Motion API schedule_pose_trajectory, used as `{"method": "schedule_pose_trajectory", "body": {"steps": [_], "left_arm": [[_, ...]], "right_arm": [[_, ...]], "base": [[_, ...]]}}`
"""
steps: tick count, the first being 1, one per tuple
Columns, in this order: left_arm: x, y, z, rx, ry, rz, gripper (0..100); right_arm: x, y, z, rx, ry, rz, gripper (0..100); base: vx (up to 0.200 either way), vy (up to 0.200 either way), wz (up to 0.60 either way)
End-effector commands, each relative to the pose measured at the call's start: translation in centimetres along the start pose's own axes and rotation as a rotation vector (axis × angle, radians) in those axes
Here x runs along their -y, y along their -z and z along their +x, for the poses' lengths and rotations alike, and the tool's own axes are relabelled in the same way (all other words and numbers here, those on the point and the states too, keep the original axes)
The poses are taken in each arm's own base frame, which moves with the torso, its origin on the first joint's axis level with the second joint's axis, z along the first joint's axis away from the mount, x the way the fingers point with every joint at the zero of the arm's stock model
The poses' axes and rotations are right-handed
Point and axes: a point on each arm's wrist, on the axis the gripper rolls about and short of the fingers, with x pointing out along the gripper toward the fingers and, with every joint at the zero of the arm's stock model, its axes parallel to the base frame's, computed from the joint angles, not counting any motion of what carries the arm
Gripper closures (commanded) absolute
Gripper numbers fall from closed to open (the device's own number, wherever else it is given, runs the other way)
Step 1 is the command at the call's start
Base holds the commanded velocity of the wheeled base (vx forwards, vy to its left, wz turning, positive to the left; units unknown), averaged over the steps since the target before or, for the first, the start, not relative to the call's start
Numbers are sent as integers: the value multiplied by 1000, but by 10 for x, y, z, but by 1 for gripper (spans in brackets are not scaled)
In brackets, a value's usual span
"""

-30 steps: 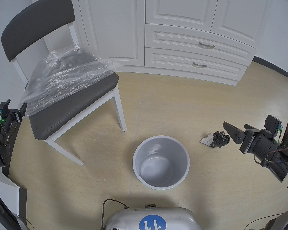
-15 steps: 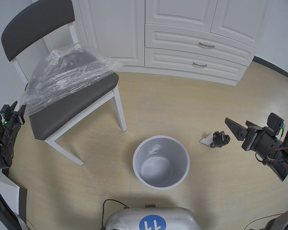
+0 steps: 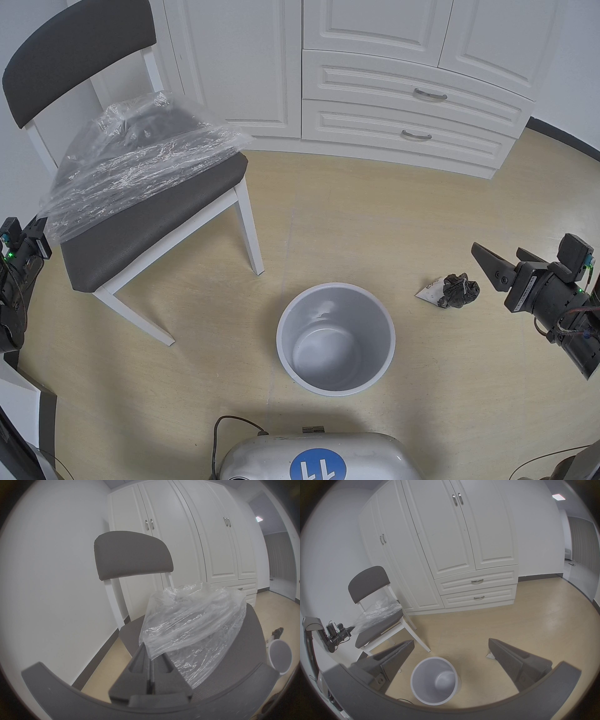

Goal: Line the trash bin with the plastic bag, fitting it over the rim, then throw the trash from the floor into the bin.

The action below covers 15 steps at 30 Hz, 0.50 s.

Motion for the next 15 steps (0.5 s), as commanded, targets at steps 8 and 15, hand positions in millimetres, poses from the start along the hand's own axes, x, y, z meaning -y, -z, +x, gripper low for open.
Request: {"method": "schedule_pose_trajectory", "body": {"steps": [8,15], "left_arm": [[24,-28,-26,32,113,-28,100],[36,-41,-36,54,147,-43,100]], "right_arm": [[6,3,-13,7,2,-91,0],[7,1,-16,14,-3,-89,0]], "base": [[0,0,0],[0,0,0]]}}
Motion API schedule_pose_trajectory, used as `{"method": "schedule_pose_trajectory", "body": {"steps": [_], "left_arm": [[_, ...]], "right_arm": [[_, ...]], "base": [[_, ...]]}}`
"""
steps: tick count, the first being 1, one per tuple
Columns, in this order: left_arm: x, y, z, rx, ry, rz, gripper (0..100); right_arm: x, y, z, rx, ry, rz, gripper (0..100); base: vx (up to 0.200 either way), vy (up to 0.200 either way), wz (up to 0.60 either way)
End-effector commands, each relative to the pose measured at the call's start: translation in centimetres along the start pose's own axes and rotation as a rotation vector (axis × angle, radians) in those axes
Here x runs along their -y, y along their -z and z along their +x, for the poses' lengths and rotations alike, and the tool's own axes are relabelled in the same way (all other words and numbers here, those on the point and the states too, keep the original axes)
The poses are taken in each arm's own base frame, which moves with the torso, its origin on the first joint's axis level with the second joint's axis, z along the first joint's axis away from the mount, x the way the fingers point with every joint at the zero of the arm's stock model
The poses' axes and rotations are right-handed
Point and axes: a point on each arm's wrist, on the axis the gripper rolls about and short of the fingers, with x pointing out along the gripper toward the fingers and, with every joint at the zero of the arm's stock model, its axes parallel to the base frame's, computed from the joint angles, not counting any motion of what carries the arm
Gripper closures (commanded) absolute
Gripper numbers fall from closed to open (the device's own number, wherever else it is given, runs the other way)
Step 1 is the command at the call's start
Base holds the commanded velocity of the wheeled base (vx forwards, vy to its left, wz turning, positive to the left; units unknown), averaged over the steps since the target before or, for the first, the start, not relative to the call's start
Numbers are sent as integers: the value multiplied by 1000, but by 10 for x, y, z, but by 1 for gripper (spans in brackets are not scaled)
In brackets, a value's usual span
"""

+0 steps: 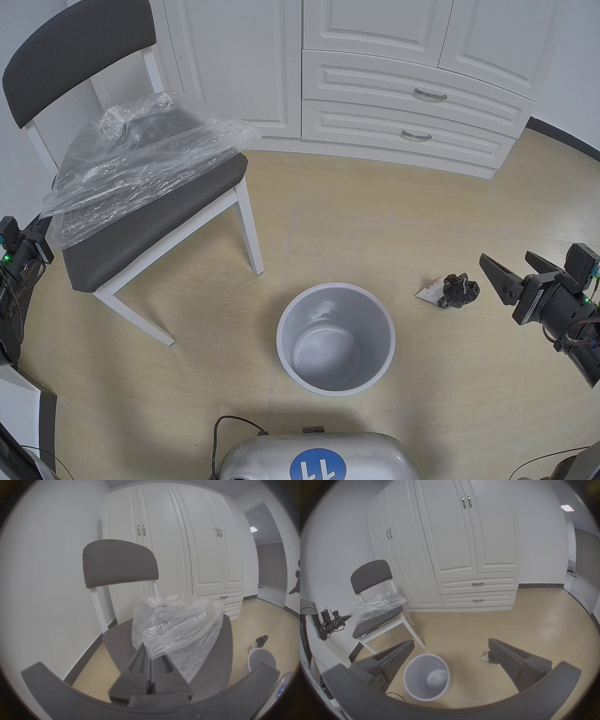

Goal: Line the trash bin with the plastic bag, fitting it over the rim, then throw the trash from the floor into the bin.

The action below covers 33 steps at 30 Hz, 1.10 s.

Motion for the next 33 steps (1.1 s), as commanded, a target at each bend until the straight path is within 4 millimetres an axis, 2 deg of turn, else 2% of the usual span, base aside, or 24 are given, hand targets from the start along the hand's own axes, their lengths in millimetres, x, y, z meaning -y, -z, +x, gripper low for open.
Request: {"method": "schedule_pose_trajectory", "body": {"steps": [1,8,9,18,33], "left_arm": [[11,-14,-7,33,26,2,100],[36,-30,-18,67,97,-55,100],[46,-34,-22,76,130,-74,100],[85,-53,-42,124,274,-150,100],[108,-69,-63,179,376,-172,100]], "right_arm": [[1,-2,-3,9,-3,3,0],[0,-2,-6,12,-16,0,0],[0,-4,-8,20,-20,-1,0],[-5,-5,-16,30,-61,-28,0],[-4,-1,-18,25,-49,-68,0]], "base": [[0,0,0],[0,0,0],[0,0,0],[0,0,0],[0,0,0]]}}
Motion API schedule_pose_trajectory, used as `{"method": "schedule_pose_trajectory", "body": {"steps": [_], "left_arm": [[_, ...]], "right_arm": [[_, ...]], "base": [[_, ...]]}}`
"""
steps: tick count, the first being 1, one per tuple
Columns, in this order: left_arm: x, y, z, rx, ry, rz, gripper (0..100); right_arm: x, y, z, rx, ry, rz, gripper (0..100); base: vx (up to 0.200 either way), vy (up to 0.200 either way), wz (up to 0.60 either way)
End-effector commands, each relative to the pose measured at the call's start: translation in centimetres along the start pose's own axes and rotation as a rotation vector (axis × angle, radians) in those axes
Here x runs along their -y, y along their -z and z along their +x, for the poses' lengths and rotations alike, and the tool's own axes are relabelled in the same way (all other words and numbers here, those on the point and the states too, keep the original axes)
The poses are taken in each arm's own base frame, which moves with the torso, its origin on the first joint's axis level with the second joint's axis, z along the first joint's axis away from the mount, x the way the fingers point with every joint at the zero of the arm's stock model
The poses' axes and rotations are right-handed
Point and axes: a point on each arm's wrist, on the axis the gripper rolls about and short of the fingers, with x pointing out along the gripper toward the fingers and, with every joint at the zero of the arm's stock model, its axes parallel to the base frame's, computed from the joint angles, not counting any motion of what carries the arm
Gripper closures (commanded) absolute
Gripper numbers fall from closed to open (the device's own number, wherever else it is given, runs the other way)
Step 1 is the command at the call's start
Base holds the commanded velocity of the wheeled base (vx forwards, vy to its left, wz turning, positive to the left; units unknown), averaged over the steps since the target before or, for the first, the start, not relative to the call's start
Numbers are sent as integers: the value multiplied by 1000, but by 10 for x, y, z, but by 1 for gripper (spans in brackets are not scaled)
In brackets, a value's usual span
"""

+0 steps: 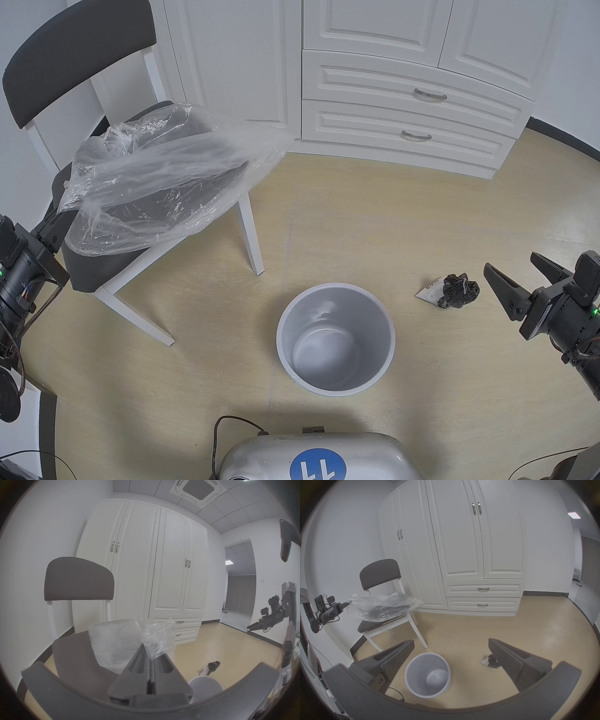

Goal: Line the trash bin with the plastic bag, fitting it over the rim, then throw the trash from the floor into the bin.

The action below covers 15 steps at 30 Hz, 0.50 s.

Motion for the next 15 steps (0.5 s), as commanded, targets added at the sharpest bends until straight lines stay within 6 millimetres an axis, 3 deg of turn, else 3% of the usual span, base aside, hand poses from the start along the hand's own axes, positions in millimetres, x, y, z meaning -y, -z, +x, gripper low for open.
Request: {"method": "schedule_pose_trajectory", "body": {"steps": [1,8,15], "left_arm": [[12,-10,-5,37,42,1,100],[19,-16,-10,63,67,1,100],[20,-17,-10,68,64,2,100]], "right_arm": [[0,1,1,-6,2,-4,0],[-1,-7,1,34,-6,4,0],[-15,-31,10,112,-65,4,0]], "base": [[0,0,0],[0,0,0],[0,0,0]]}}
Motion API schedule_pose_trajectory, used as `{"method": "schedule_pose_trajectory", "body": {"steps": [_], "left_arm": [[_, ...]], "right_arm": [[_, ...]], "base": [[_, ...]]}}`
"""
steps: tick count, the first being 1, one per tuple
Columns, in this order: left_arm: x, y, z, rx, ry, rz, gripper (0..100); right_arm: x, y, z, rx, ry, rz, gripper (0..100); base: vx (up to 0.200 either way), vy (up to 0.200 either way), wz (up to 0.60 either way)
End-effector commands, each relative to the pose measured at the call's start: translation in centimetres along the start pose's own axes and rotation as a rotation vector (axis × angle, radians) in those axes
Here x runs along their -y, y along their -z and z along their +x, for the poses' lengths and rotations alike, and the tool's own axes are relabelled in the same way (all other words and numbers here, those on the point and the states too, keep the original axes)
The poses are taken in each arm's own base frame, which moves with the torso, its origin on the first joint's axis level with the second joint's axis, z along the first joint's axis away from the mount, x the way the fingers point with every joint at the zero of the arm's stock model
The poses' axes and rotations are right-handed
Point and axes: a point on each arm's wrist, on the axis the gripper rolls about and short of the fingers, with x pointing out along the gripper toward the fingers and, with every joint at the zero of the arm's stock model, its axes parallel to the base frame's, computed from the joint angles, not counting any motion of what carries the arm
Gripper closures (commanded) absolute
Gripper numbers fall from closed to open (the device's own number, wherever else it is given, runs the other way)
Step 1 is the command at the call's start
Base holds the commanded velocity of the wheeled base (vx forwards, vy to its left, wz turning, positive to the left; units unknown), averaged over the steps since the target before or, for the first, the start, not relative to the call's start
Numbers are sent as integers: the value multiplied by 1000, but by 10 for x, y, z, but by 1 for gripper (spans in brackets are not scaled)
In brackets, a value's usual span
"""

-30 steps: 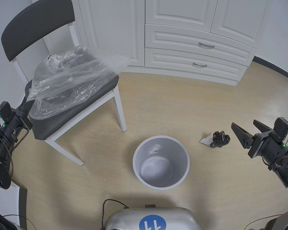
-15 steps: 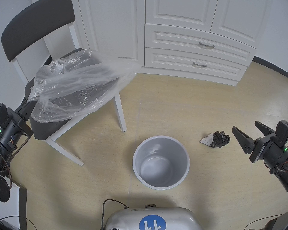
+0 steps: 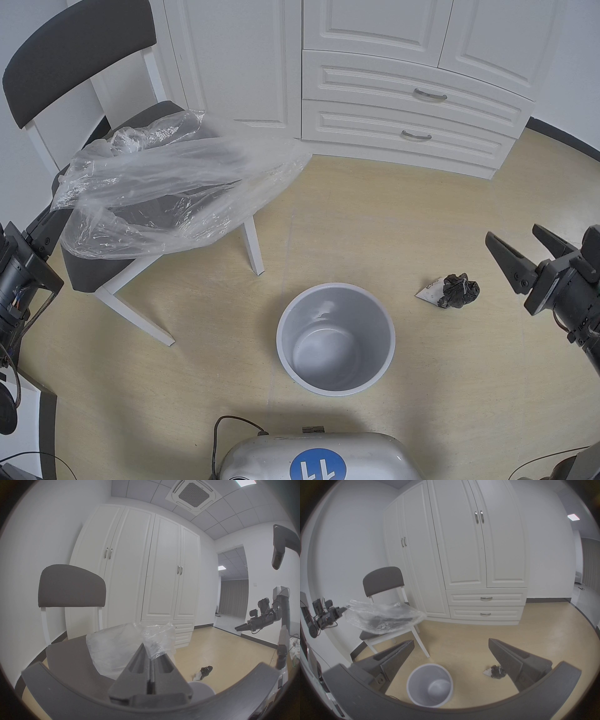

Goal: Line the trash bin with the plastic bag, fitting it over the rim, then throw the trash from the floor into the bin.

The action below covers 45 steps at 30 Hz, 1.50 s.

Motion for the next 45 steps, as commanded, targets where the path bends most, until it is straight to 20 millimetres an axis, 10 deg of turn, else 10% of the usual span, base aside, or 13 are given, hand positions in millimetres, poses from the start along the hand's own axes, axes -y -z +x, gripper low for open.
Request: {"method": "schedule_pose_trajectory", "body": {"steps": [1,45], "left_arm": [[1,-3,-1,12,5,5,100],[53,-24,-23,127,257,-80,100]], "right_arm": [[-12,-10,2,34,-59,29,0],[-54,54,23,-195,-128,41,0]], "base": [[0,0,0],[0,0,0]]}}
